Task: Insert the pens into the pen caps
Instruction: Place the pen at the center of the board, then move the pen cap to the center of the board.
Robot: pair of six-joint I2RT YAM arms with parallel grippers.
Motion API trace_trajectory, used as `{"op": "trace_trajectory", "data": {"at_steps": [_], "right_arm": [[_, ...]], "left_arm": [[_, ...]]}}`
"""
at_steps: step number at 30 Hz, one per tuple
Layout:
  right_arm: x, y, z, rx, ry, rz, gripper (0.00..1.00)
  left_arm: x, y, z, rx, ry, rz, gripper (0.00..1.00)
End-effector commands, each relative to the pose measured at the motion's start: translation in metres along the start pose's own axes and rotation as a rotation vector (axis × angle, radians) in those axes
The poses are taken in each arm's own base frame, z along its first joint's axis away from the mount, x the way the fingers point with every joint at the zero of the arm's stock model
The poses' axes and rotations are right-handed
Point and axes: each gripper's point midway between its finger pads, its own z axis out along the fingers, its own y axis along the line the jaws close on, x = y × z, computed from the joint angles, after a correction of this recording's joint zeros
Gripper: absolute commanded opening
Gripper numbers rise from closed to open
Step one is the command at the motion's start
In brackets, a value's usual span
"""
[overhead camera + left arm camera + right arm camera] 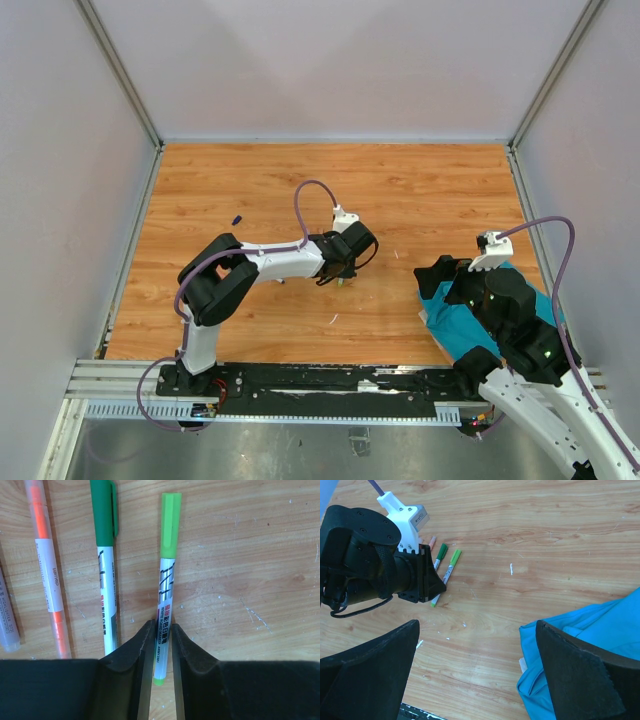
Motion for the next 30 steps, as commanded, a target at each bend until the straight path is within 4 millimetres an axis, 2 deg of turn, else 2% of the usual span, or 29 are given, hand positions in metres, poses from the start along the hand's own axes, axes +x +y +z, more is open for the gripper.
{"op": "trace_trajectory", "data": {"at_steps": [1, 11, 17, 23, 30], "right_arm": [[-0.001, -0.004, -0.003, 0.009, -0.005, -0.015, 0.99], [0.001, -0.004, -0.002, 0.011, 0.001, -0.017, 0.99], [0.001, -0.004, -0.001, 0.01, 0.002, -0.018, 0.98], [0.001, -0.003, 0.0, 0.009, 0.001, -0.018, 0.99], [0.002, -0.003, 0.001, 0.006, 0.001, -0.015, 0.98]], "left_arm": [[-0.003, 0.011, 0.008, -0.046, -0.009, -0.043, 0.24], [-0.004, 0.019, 0.015, -0.063, -0.016, -0.08, 0.18], [-0.009, 0.013, 0.013, -0.039, -0.025, -0.069, 0.3], [-0.029, 0.003, -0.001, 0.016, -0.07, -0.059, 0.32], [-0.071, -0.016, -0.033, 0.103, -0.17, -0.031, 0.32]]}}
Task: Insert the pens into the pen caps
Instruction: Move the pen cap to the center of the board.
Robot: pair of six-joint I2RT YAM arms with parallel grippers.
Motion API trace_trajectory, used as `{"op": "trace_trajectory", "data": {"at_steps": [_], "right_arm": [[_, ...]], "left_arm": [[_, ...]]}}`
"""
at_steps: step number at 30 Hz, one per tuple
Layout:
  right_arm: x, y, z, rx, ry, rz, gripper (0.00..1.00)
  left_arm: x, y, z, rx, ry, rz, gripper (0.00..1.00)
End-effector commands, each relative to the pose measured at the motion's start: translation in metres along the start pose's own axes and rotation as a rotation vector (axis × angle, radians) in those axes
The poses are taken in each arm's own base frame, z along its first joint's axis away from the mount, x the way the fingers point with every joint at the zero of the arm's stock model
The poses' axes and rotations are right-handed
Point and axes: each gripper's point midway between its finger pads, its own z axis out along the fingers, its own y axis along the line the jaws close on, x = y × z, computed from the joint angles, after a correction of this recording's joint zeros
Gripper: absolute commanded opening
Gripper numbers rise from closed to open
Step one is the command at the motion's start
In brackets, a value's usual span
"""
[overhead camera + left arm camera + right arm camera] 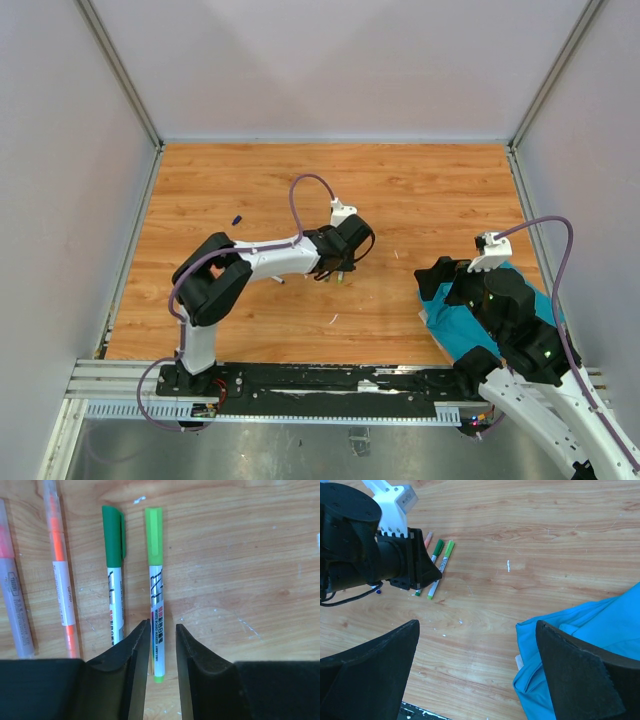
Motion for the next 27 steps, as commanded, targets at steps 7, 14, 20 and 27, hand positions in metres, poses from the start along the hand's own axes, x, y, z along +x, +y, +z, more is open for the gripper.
{"op": "trace_trajectory", "data": {"at_steps": [7, 14, 20, 27], "right_arm": [[-0.003, -0.003, 0.002, 0.012, -0.031, 0.011, 0.99], [-0.001, -0.002, 0.007, 0.011, -0.028, 0.024, 0.99], [0.002, 0.002, 0.012, 0.003, -0.007, 0.023, 0.99], [0.005, 0.004, 0.016, 0.001, 0.016, 0.02, 0.99]], "left_arm": [[-0.081, -0.006, -0.069, 0.094, -0.254, -0.034, 0.3], [-0.075, 0.036, -0.101, 0.05, -0.327, -0.113, 0.32], [-0.056, 0.081, -0.112, -0.024, -0.335, -0.179, 0.32], [-0.039, 0.138, -0.111, -0.106, -0.313, -0.27, 0.32]]}}
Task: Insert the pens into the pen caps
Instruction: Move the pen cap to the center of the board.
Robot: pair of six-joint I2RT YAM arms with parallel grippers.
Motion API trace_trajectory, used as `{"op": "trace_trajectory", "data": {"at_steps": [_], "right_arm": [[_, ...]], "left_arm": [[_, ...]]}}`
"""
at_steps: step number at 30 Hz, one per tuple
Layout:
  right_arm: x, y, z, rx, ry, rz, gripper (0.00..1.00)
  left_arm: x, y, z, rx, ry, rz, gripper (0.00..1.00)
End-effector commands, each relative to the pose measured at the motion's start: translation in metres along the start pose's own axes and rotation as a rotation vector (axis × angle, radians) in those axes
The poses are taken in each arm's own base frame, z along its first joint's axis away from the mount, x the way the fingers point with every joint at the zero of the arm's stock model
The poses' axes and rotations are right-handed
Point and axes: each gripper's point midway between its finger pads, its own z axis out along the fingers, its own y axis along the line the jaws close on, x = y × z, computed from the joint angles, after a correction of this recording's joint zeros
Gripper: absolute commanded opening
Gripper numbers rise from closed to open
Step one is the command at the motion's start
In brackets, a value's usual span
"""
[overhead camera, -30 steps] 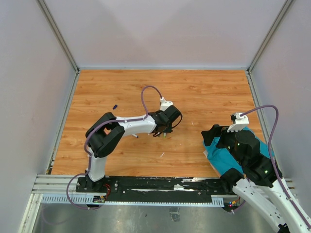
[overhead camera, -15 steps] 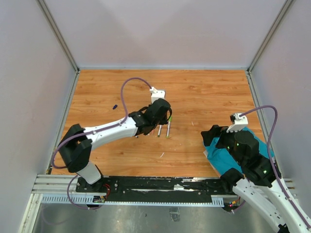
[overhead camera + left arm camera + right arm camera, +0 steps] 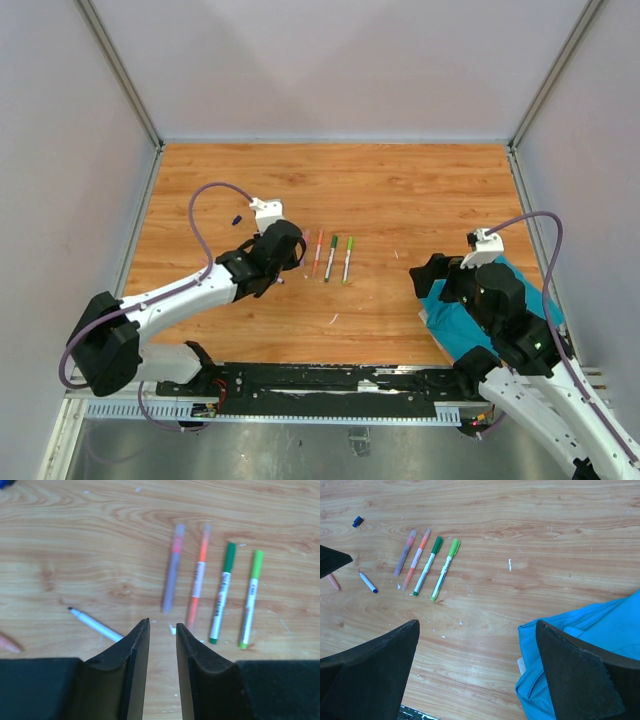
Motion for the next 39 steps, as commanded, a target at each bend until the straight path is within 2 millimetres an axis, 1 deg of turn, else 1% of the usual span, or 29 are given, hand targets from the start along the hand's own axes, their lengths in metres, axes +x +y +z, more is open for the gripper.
{"op": "trace_trajectory", "data": {"at_steps": [1, 5, 9, 12, 15, 17, 19, 22, 26, 28, 35, 39], "right_arm": [[0.0, 0.002, 0.003, -0.002, -0.001, 0.024, 0.99], [0.002, 0.0, 0.004, 0.008, 0.008, 0.024, 0.99], [0.004, -0.001, 0.004, 0.011, 0.013, 0.028, 0.99], [0.005, -0.002, 0.003, 0.014, 0.02, 0.026, 0.99], [0.007, -0.003, 0.003, 0.02, 0.027, 0.026, 0.99], [0.009, -0.003, 0.003, 0.02, 0.032, 0.023, 0.99], [0.009, -0.002, 0.003, 0.013, 0.037, 0.023, 0.99], [0.011, 0.001, 0.002, -0.002, 0.051, 0.018, 0.99], [0.015, 0.002, 0.0, -0.014, 0.072, 0.011, 0.99], [0.016, 0.003, -0.001, -0.019, 0.081, 0.008, 0.99], [0.02, 0.006, -0.004, -0.041, 0.109, -0.001, 0.99], [0.024, 0.011, -0.006, -0.07, 0.13, -0.001, 0.99]], "left_arm": [[-0.006, 0.037, 0.0, -0.085, -0.022, -0.083, 0.32], [0.0, 0.06, -0.001, -0.161, -0.02, -0.11, 0.33], [0.014, 0.07, 0.004, -0.19, 0.014, -0.128, 0.37], [0.023, 0.077, 0.01, -0.213, 0.041, -0.137, 0.38], [0.025, 0.082, 0.016, -0.219, 0.053, -0.141, 0.39], [0.018, 0.082, 0.02, -0.217, 0.047, -0.133, 0.39], [0.004, 0.083, 0.025, -0.216, 0.032, -0.117, 0.41], [-0.016, 0.092, 0.036, -0.233, 0.021, -0.118, 0.42], [-0.041, 0.11, 0.053, -0.236, 0.021, -0.138, 0.42], [-0.05, 0.116, 0.064, -0.244, 0.034, -0.113, 0.43], [-0.077, 0.13, 0.1, -0.253, 0.034, 0.022, 0.57], [-0.086, 0.144, 0.121, -0.201, 0.063, 0.031, 0.59]]}}
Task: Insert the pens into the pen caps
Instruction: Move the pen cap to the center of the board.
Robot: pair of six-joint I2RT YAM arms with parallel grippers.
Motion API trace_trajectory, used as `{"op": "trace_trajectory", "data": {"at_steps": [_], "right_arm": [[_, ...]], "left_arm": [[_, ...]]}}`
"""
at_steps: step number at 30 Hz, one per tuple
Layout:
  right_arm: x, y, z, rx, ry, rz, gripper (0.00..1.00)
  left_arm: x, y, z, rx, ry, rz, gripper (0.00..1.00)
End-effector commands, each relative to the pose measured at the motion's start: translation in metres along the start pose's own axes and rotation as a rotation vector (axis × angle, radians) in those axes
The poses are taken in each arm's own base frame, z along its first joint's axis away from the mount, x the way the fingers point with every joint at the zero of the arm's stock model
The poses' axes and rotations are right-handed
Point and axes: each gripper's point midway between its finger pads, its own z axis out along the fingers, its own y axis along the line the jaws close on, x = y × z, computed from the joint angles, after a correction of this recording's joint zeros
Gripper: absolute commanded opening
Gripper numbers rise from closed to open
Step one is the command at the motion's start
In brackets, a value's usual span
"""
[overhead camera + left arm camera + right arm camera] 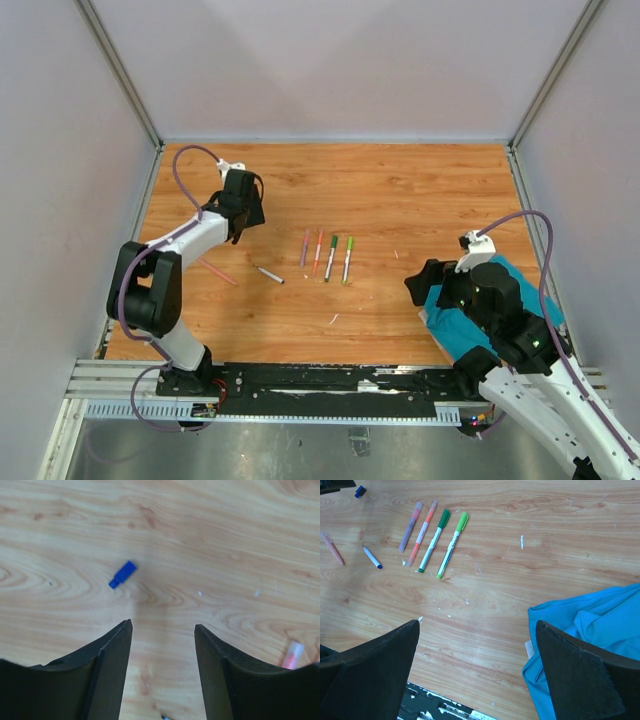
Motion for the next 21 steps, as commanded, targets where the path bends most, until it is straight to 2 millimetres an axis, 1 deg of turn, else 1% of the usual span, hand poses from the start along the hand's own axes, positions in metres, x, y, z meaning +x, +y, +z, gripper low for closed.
{"op": "trace_trajectory", "data": {"at_steps": [1, 5, 7, 10, 12, 14, 21], "right_arm": [[0.003, 0.006, -0.004, -0.036, 0.032, -0.003, 0.99], [0.008, 0.007, -0.004, -0.042, 0.057, -0.013, 0.99], [0.009, 0.007, -0.004, -0.044, 0.064, -0.017, 0.99], [0.01, 0.008, -0.003, -0.05, 0.075, -0.021, 0.99], [0.011, 0.01, -0.002, -0.057, 0.081, -0.024, 0.99], [0.012, 0.011, -0.001, -0.061, 0.089, -0.028, 0.99], [0.015, 0.015, 0.005, -0.079, 0.112, -0.037, 0.99]], "left_arm": [[-0.026, 0.005, 0.024, 0.081, -0.016, 0.059, 0.59], [-0.036, 0.011, 0.037, 0.094, -0.028, 0.099, 0.59], [-0.037, 0.015, 0.045, 0.104, -0.022, 0.107, 0.59], [-0.035, 0.02, 0.058, 0.133, 0.006, 0.104, 0.58], [-0.029, 0.023, 0.067, 0.154, 0.032, 0.108, 0.57], [-0.028, 0.026, 0.073, 0.166, 0.045, 0.108, 0.55], [-0.023, 0.03, 0.084, 0.18, 0.073, 0.133, 0.53]]}}
